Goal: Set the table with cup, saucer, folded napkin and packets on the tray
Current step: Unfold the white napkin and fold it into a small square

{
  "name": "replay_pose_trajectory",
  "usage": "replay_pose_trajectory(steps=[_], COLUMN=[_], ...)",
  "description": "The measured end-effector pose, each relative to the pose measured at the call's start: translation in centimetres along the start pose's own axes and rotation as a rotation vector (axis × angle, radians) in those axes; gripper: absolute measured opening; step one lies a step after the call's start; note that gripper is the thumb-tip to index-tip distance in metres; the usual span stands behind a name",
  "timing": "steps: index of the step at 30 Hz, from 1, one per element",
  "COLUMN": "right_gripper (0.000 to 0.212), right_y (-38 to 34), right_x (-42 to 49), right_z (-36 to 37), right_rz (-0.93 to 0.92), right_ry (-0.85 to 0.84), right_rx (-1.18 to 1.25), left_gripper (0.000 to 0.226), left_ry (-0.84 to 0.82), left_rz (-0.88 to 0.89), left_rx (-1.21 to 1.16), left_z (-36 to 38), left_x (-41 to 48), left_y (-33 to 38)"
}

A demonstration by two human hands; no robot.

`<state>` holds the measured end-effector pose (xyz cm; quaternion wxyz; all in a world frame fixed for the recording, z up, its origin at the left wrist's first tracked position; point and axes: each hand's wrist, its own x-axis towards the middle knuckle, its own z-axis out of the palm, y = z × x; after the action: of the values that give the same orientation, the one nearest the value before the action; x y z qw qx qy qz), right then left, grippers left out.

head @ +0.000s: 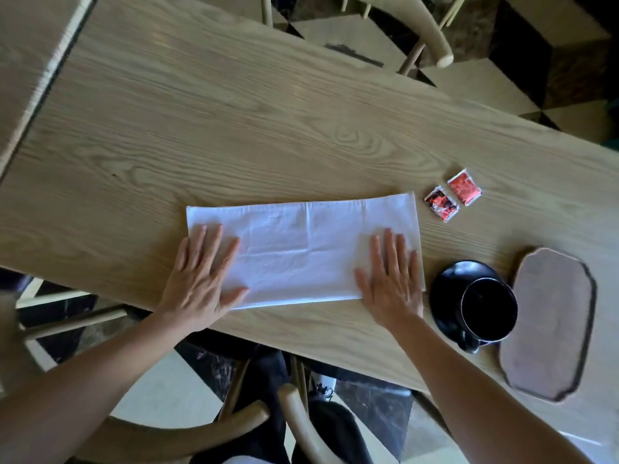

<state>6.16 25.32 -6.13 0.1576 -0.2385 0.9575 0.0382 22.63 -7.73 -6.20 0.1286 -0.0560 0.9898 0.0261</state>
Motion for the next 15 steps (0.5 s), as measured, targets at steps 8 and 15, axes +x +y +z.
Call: replay_pose_trajectory(steps=[8,15], right_gripper=[0.08,0.082], right_y=[-12.1,-10.9], right_x=[-5.4,-9.3], right_z=[-0.8,1.1], right_rz=[-0.368,-0.356], right_ry=[-0.088,-0.157], right_rx=[0.128,0.071], left_gripper=[0.084,0.086], left_ry=[-0.033,-0.118], left_rz=[0.437,0.356], left_rx=[-0.038,0.033], left_z=[-0.1,0.3], left_x=[-3.4,-6.1], left_y=[5.2,3.3])
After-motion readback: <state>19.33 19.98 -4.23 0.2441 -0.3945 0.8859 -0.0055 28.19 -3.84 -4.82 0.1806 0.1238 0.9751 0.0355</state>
